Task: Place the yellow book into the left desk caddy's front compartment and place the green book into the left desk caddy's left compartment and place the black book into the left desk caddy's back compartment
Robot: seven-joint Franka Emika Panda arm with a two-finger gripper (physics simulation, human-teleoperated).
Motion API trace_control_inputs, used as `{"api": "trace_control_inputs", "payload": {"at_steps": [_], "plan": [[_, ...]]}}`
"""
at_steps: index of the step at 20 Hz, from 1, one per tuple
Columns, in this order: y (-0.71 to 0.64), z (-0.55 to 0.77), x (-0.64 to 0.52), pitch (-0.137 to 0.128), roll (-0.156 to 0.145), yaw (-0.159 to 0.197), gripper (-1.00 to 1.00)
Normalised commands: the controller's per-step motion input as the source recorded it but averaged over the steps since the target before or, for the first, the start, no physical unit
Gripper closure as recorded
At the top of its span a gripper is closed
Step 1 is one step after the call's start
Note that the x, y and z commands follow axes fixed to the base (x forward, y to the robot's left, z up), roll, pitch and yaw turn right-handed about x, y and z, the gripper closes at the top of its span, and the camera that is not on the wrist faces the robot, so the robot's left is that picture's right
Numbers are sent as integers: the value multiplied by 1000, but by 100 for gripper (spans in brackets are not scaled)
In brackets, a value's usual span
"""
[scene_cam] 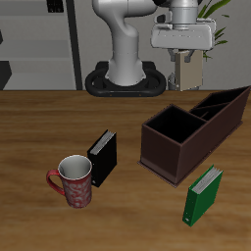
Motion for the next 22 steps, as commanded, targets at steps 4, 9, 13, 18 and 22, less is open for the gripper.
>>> {"api": "trace_control_inputs", "payload": {"at_steps": [4,9,13,18,22], "plan": [[125,130,303,10,-35,-25,100],[87,7,184,22,-13,0,100],[106,-96,112,12,0,11,100],[0,-106,203,30,-14,2,100],[14,-180,167,31,-2,-3,100]]}}
